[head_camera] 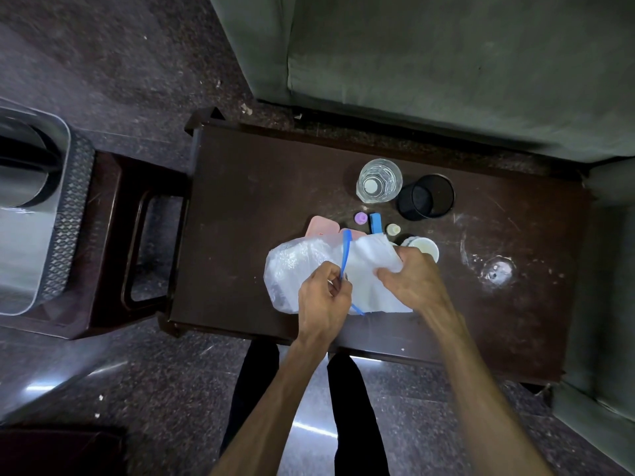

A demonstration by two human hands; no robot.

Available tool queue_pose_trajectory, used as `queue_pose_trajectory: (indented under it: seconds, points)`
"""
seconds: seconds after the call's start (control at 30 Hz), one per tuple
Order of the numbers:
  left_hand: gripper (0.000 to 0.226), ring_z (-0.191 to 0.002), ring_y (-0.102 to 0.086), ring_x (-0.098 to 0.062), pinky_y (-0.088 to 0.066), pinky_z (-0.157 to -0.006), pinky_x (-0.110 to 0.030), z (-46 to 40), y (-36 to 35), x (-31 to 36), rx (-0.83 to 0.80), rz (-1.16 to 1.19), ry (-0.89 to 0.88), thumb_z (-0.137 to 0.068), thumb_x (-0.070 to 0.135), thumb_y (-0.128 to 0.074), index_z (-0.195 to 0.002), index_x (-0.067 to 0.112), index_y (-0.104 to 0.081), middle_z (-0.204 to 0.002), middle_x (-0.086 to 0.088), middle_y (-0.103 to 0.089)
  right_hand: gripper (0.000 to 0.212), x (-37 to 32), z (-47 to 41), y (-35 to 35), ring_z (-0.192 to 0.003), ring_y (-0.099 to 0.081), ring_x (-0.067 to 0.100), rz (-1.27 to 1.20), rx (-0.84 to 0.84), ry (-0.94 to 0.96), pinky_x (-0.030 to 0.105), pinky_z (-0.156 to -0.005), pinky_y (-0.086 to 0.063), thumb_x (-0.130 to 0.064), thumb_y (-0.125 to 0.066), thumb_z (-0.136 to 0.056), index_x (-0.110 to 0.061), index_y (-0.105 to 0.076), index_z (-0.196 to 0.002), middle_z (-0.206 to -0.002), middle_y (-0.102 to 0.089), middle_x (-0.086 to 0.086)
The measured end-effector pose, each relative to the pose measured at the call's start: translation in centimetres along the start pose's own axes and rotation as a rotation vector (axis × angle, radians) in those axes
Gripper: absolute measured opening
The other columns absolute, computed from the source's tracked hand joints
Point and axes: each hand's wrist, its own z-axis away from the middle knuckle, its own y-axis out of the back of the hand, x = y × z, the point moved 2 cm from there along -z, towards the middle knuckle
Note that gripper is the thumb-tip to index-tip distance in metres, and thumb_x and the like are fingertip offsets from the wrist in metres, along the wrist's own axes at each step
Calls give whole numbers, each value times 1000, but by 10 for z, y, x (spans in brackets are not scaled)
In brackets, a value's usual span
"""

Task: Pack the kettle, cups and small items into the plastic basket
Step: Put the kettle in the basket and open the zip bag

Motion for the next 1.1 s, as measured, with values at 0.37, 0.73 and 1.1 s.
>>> queue_pose_trajectory:
  seconds: [0.37, 0.73, 1.1]
  points:
    - [12, -68, -64, -15, -60, -69, -40, 8, 2, 17, 152, 83, -5, -89, 16, -64, -99, 21, -61, -79, 4, -65, 52, 14, 12, 22, -77, -63, 8, -349, 20, 29, 25, -71, -53, 9, -46, -84, -27, -81, -72, -75, -72, -18]
    - [15, -72, -68, -18, -60, -70, -38, 9, -7, 26, 182, 79, 51, -90, 13, -66, -96, 25, -60, -85, 6, -65, 28, 35, 6, 70, -68, -65, -3, -496, 237, -111, 7, -55, -44, -48, -80, -86, -22, -84, -77, -76, -76, -14]
    - [15, -74, -66, -21, -57, -66, -32, 11, -10, 23, 219, 108, 38, -91, 6, -66, -96, 19, -62, -83, -2, -67, 32, 13, -54, 123, -94, -72, 29, -252, 461, -90, 39, -85, -62, -13, -68, -71, -23, -80, -99, -96, -77, 2]
